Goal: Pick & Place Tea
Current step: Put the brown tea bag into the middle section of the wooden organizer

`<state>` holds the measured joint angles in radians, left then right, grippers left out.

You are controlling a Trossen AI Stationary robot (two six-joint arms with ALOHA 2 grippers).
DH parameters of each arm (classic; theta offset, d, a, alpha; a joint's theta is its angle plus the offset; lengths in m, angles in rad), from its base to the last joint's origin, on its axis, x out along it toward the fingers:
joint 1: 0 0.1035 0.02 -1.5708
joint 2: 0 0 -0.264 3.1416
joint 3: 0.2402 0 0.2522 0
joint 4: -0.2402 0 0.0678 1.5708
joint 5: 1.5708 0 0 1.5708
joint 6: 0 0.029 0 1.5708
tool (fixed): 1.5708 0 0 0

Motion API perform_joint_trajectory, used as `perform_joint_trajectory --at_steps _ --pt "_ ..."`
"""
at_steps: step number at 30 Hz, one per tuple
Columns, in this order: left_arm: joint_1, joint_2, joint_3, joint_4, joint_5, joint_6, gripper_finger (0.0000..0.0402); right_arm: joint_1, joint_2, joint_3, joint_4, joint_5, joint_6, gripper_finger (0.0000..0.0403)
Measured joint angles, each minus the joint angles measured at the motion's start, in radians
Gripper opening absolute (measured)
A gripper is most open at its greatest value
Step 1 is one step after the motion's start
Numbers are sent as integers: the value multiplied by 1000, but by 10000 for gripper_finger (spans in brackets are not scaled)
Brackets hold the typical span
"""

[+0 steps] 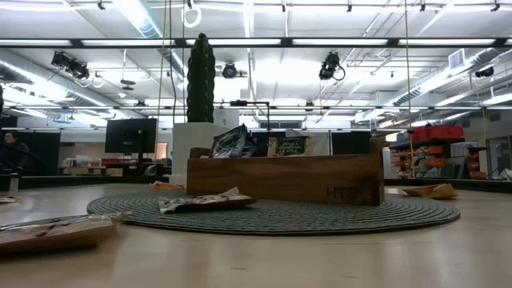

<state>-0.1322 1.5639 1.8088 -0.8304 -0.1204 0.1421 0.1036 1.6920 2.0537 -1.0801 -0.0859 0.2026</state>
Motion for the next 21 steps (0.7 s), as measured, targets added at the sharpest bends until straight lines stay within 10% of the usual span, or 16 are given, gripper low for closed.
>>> perform_joint_trajectory --at_steps 21 --pt "-7 -128 1 -355 -337 -239 103 -23 78 -98 -90 -5 80 0"
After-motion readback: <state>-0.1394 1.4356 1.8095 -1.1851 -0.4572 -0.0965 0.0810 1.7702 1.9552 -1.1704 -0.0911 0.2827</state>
